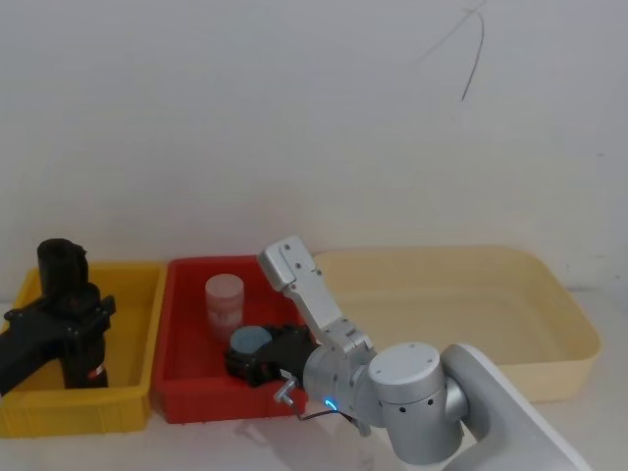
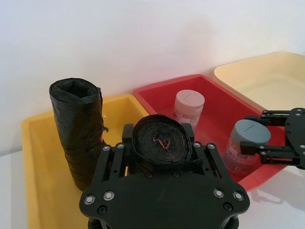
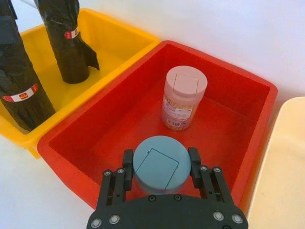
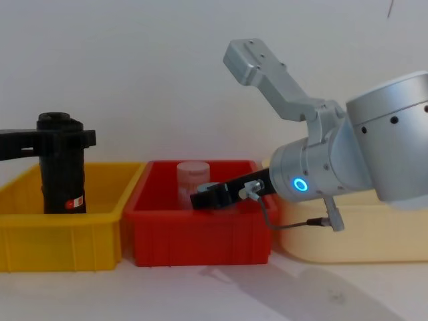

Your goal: Pick up the garbage bag with the one hand and transfer it to the other hand.

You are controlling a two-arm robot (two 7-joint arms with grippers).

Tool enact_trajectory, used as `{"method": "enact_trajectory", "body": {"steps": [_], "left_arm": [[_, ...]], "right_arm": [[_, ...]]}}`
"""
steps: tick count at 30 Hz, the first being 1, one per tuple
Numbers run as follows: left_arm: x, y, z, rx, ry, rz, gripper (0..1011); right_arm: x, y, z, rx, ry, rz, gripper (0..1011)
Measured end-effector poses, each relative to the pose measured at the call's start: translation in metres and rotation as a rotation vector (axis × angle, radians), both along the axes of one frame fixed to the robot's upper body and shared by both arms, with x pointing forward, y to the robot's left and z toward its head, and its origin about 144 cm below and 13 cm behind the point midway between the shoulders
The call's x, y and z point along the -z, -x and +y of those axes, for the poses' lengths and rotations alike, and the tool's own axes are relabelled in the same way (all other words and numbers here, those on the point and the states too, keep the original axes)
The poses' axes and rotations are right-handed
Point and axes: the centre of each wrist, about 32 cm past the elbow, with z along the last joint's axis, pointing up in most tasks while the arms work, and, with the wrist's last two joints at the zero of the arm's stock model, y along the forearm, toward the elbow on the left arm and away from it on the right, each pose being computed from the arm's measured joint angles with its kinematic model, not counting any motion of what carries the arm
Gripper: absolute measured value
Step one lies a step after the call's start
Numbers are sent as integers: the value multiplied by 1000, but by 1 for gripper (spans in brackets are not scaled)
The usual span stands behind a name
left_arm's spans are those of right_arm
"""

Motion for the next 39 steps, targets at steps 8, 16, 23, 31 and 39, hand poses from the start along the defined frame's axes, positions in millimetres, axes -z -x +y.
{"method": "enact_trajectory", "body": {"steps": [8, 16, 23, 31, 39], "left_arm": [[0, 0, 0, 0, 0, 0, 567], [-1, 0, 1, 1, 0, -3, 567], [-17, -2, 2, 18, -12, -32, 567], [-50, -7, 1, 54, -39, -88, 567], [-100, -21, -4, 125, -97, -179, 567]], "right_arm": [[0, 0, 0, 0, 0, 1, 668], [0, 0, -1, 2, -2, 1, 668], [-7, 3, -6, 3, -33, -7, 668], [-32, 8, -16, 3, -117, -46, 668], [-65, 10, -34, 33, -214, -98, 668]]}}
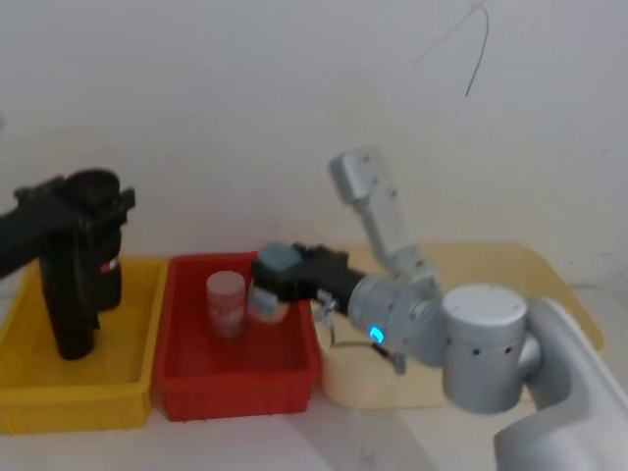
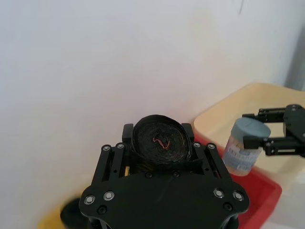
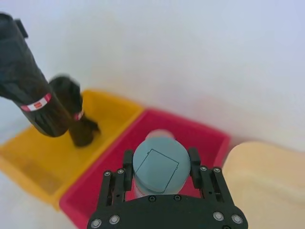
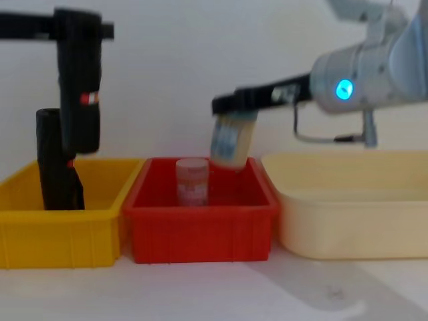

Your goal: Pick up the garbage bag with the one hand and transfer it to the other hand.

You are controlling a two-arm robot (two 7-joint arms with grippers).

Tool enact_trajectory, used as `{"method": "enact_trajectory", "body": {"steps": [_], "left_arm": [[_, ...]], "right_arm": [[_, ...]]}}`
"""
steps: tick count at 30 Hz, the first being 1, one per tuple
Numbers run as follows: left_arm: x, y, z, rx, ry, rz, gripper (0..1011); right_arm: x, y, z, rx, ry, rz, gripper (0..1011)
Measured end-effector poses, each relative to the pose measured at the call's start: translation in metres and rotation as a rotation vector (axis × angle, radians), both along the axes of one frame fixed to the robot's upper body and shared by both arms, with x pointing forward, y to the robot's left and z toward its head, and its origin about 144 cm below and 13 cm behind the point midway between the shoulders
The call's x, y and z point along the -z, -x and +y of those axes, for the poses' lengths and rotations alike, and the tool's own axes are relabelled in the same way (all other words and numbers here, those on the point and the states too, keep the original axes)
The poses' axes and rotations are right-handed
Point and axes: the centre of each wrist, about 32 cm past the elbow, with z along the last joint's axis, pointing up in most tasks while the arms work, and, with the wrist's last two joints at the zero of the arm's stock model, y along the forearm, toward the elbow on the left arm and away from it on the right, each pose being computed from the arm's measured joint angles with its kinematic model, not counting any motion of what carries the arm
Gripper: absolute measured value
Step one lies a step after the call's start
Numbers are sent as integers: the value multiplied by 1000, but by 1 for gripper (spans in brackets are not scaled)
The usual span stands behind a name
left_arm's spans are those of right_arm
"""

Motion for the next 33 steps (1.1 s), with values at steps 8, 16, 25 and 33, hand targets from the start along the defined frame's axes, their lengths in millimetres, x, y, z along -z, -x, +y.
{"method": "enact_trajectory", "body": {"steps": [8, 16, 25, 33], "left_arm": [[-29, -25, -2, 71, -30, -52, 567], [-46, -60, -7, 180, -11, -80, 567], [-50, -101, -16, 310, 31, -78, 567], [-51, -143, -33, 425, 80, -72, 567]], "right_arm": [[-29, -1, -22, 92, -68, -59, 668], [-39, -2, -37, 192, -84, -91, 668], [-40, -4, -55, 314, -71, -109, 668], [-31, -4, -75, 446, -46, -105, 668]]}}
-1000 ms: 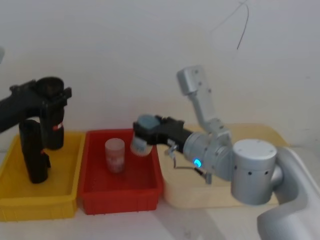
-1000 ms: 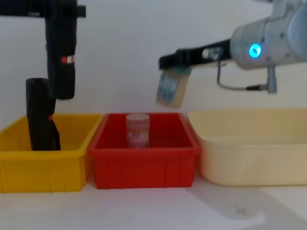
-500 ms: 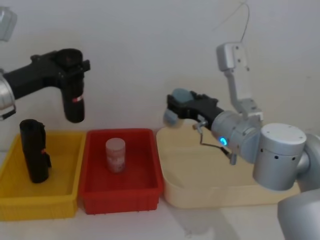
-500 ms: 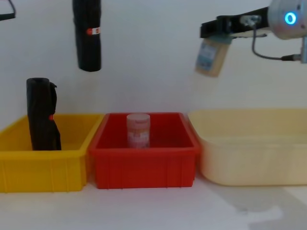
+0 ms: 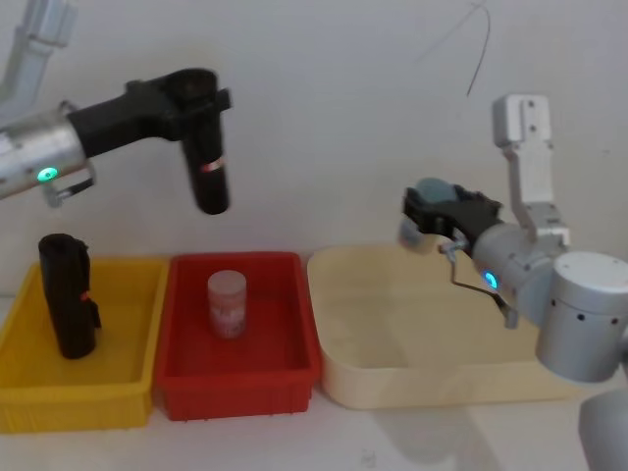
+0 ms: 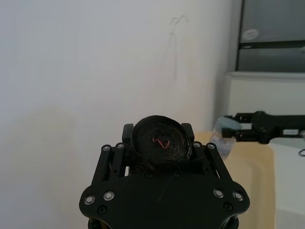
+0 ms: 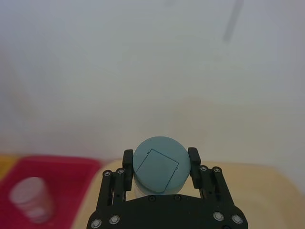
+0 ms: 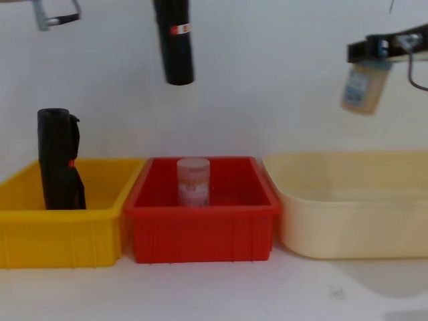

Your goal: Pick up the garbage bag with the one hand and transfer it to the other hand.

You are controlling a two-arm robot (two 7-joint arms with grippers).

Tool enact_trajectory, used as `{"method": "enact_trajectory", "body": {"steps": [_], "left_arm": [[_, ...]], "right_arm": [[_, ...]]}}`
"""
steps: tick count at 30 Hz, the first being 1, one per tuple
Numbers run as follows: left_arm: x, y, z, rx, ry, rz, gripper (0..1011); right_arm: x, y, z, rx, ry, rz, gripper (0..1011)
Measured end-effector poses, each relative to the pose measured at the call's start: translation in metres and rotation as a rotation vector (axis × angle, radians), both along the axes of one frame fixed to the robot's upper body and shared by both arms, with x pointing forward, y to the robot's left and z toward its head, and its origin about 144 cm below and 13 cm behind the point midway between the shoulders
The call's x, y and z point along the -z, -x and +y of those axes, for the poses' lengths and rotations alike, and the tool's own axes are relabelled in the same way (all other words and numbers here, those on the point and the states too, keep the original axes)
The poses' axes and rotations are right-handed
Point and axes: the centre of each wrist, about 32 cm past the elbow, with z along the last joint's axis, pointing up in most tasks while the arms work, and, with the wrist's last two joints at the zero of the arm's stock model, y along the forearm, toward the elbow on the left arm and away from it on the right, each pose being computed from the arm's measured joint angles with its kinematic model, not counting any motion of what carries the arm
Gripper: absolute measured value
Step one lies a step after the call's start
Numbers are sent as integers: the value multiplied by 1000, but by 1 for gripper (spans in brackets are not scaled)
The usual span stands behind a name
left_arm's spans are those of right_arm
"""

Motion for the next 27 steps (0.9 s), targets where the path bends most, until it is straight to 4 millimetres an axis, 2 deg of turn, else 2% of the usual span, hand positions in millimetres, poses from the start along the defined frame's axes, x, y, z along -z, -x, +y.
{"method": "enact_trajectory", "body": {"steps": [2, 5, 18, 24, 26, 27], "left_arm": [[0, -13, -9, 45, 13, 2, 567], [-1, -21, -14, 75, 20, 1, 567], [-6, -34, -27, 137, 21, -6, 567], [-8, -36, -30, 151, 18, -10, 567], [-8, -36, -30, 153, 18, -10, 567], [-9, -36, -31, 154, 17, -11, 567]], "right_arm": [[4, 0, -6, 39, 6, 8, 668], [9, -1, -14, 88, 14, 19, 668], [36, -2, -41, 246, 50, 74, 670], [44, -2, -49, 276, 65, 89, 806], [47, -2, -51, 284, 69, 94, 897], [47, -2, -51, 286, 71, 95, 897]]}}
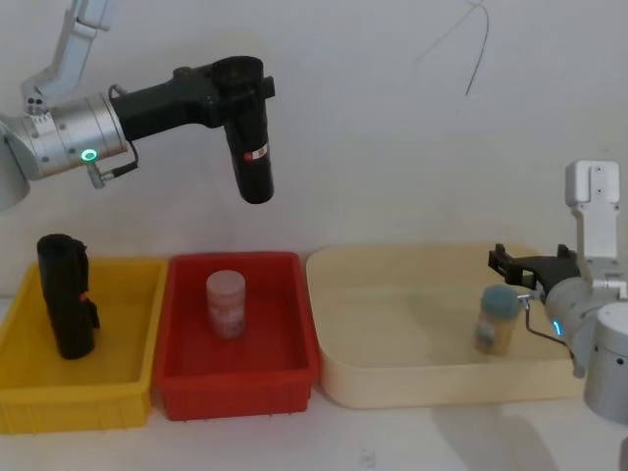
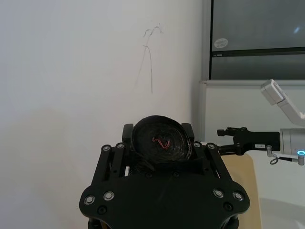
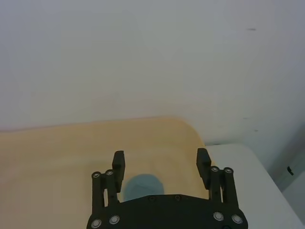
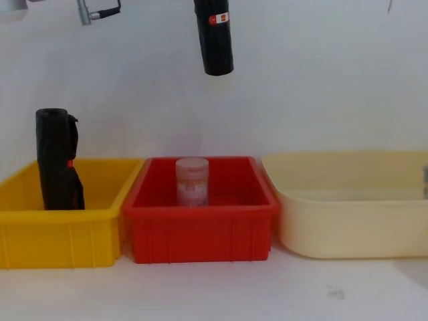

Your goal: Pick up the garbage bag with the one hand and transfer it to the other hand.

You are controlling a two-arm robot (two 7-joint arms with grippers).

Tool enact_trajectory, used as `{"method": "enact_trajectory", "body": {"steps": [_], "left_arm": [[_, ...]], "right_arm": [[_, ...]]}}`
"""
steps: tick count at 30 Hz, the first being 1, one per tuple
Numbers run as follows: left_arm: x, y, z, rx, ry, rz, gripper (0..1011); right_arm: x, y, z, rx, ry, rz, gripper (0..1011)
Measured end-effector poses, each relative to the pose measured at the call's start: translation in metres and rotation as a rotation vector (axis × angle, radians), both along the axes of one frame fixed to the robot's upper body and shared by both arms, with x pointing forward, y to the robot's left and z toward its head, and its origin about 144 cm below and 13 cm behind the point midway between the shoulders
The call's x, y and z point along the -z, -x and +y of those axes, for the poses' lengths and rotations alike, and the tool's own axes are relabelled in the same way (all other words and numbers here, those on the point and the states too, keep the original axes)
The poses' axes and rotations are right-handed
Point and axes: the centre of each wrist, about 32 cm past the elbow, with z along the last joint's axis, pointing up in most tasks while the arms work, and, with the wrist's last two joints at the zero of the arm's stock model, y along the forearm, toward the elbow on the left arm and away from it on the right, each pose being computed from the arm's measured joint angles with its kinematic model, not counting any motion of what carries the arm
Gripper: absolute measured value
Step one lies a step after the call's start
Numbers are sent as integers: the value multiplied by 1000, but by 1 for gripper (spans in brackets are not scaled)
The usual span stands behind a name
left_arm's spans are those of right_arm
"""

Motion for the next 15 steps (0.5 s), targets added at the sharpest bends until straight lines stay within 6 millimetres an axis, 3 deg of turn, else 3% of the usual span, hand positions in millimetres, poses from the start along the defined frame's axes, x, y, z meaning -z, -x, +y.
{"method": "enact_trajectory", "body": {"steps": [4, 15], "left_arm": [[0, 0, -1, 4, -2, 0, 567], [-1, -1, -2, 10, -3, -2, 567]], "right_arm": [[3, 0, -3, 12, 6, 6, 1001], [3, 6, -5, -19, 5, -6, 1000]]}}
